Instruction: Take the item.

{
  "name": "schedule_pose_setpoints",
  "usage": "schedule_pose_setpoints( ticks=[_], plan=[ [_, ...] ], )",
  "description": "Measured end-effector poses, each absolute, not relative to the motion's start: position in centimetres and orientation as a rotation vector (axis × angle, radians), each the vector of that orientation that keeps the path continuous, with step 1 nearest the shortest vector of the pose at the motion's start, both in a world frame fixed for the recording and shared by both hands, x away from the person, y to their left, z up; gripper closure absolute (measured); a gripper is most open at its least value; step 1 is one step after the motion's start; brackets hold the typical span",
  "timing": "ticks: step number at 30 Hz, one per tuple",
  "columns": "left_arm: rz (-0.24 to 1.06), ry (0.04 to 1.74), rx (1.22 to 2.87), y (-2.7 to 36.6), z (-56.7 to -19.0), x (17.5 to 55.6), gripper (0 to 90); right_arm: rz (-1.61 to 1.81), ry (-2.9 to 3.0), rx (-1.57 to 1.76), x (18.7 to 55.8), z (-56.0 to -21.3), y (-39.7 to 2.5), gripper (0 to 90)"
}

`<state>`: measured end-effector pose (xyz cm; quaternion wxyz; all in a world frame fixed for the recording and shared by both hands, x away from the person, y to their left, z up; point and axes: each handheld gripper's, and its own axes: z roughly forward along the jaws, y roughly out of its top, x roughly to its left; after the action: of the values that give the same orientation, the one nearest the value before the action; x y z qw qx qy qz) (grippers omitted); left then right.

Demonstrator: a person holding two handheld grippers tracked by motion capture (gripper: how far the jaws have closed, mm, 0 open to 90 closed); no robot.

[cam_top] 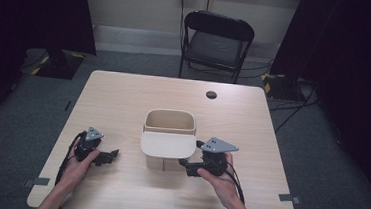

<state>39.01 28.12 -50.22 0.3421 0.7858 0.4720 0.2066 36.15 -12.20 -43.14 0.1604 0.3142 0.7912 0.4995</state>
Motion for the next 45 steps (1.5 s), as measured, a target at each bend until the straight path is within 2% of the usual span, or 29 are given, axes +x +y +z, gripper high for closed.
schedule_pose_setpoints(
  ticks=[45],
  plan=[
    [0.538, 1.228, 2.043, 28.12, -50.22, 39.01, 9.3, 1.440, 2.254, 0.920, 36.73, -42.24, -12.12, 16.8]
  ],
)
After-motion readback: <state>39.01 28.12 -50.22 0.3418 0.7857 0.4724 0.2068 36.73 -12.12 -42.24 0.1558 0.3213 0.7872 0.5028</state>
